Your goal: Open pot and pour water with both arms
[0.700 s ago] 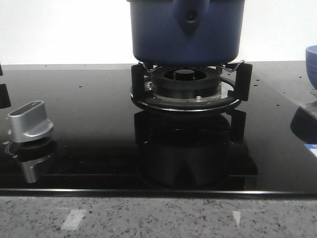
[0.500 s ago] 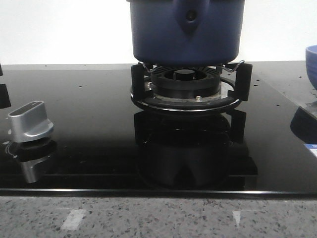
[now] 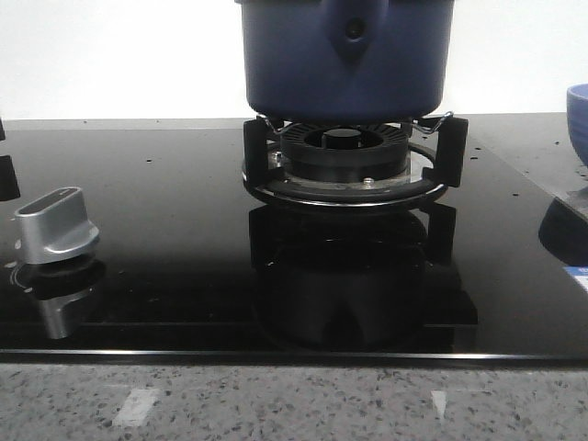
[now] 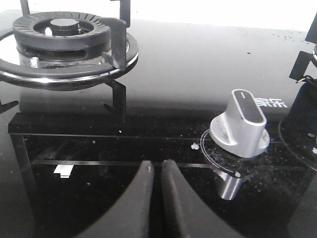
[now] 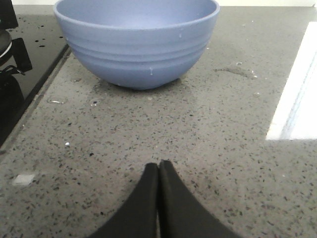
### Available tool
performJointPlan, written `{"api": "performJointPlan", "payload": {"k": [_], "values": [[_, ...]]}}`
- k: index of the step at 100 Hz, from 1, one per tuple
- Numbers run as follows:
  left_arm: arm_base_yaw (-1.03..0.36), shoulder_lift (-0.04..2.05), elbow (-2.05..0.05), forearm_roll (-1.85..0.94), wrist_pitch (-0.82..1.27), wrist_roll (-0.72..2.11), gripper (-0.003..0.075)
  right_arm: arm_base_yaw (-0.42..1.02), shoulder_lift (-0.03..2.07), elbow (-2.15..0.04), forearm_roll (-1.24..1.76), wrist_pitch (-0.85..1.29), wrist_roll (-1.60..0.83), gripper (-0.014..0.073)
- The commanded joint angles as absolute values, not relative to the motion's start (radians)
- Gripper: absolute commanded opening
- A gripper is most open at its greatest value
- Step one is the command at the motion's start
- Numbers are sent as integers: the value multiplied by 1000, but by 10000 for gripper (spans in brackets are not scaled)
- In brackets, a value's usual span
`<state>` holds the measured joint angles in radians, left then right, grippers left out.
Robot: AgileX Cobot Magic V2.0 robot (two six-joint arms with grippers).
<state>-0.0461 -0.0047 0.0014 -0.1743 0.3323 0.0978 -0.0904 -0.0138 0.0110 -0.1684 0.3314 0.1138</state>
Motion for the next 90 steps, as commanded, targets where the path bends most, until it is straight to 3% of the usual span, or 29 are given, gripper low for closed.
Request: {"api": "performJointPlan", "payload": {"k": [1,34,53,74,90], "values": [[-42,-31,33,-180,292,90,-20,-95,-29,36,-173,309,109,-74],[-42,-31,33,-201,248,94,-20,-95,-29,36,-273,179,109,-74],[-42,-31,33,-504,168,94,-20,-95,-29,36,-268,-51,109,-74],[-42,-31,33,-747,137,94,-20,-95,-29,36,-120,-236,153,-74],[-42,-31,33,-836,119,94,-20,-95,-29,35,86,-178,153,-74]]}}
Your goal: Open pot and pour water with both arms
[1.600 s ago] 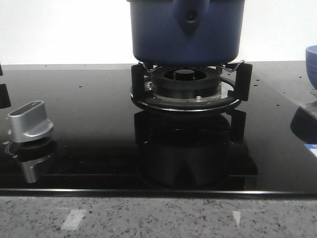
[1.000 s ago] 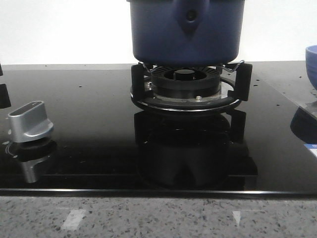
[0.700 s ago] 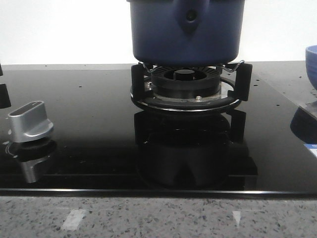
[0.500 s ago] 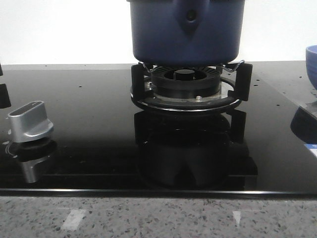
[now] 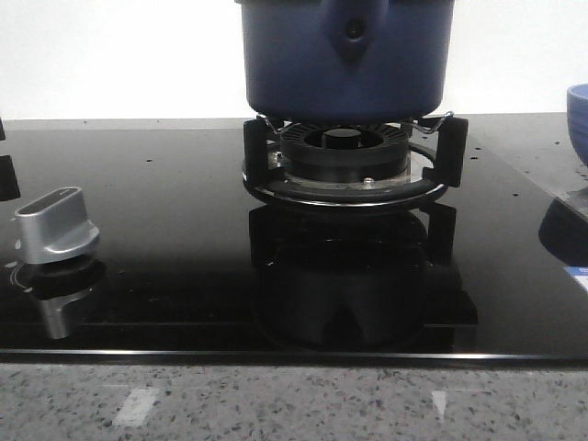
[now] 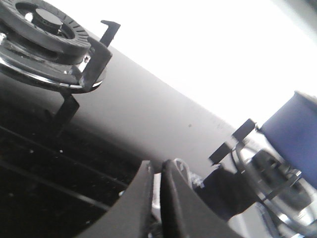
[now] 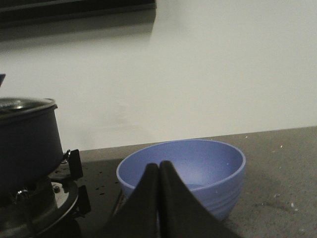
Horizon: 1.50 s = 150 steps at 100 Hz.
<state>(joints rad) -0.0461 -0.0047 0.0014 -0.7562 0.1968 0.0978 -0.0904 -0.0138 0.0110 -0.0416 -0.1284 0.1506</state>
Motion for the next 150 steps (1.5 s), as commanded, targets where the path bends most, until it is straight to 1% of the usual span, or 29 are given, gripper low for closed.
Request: {"api": "performJointPlan", "payload": {"k": [1,6,17,32,39,49,59,80,93,100,105,108,117,125,131,138,150], "values": [[-42,-31,33,-851,117,94,-20,-95,-29,35,99,-175,153,-74],[-42,-31,33,-912,116,94,-20,-95,-29,35,197,-149,153,-74],[-42,-31,33,-1053,111,94,-20,-95,-29,35,300,-118,153,-74],[-42,-31,26,-1097,113,94,-20,-95,-29,23,464,-143,153,-74],[-44,-31,13,-1097,116,94,-20,-95,-29,-18,519,-80,153,-74],[-44,-31,-21,-1082,122,126,-20,-95,-23,-107,515,102,153,-74],[-44,-27,-80,-1074,141,244,-20,-95,4,-191,509,214,126,-74],[-44,44,-253,-1052,262,578,-19,-95,92,-372,509,383,-88,-74],[-44,114,-344,-1052,329,715,-14,-95,135,-462,509,477,-196,-74],[-44,150,-382,-1052,368,784,26,-95,146,-487,509,487,-216,-60],[-44,176,-405,-1050,398,822,78,-95,148,-496,509,483,-217,-27],[-44,190,-417,-1050,417,838,123,-95,150,-500,509,479,-218,-1],[-44,233,-439,-1050,447,838,241,-95,150,-502,507,476,-226,106],[-44,265,-449,-1050,456,857,319,-95,150,-502,503,475,-226,213],[-46,286,-449,-1059,456,899,371,-95,150,-504,503,475,-226,276],[-48,295,-449,-1082,456,966,404,-95,150,-504,501,472,-226,310],[-77,302,-451,-1168,456,1052,404,-95,150,-521,493,472,-226,314]]}}
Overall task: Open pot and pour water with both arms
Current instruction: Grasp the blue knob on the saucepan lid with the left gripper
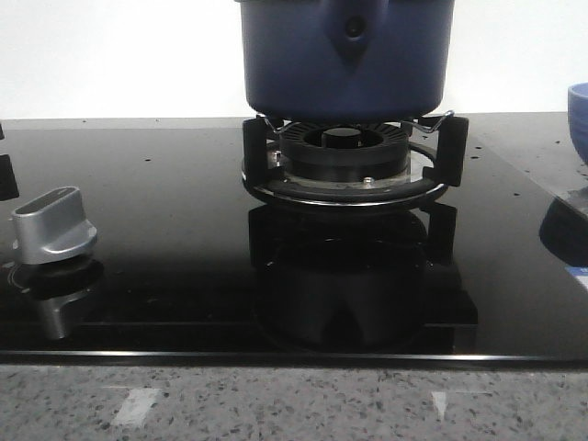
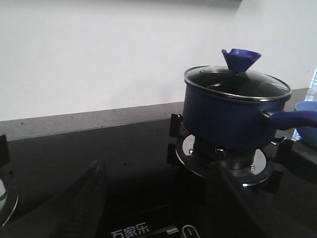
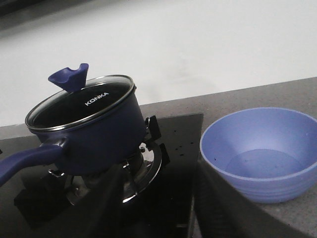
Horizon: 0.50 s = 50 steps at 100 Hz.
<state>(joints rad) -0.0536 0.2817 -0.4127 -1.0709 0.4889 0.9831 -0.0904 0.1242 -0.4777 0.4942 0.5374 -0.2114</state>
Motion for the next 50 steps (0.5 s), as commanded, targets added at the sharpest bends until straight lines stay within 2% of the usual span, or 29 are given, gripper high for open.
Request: {"api": "performJointPlan", "payload": {"k": [1,24,50], "values": [[-81,302,-451,-1179,456,1059,404,-95,150,-523,491,472,-226,314],[-134,345,-506,-1236,516,1247,403,-95,155,-575,392,478,-226,314],[-236,515,-620,-1313,510,1370,403,-95,155,-593,392,486,-226,314]]}}
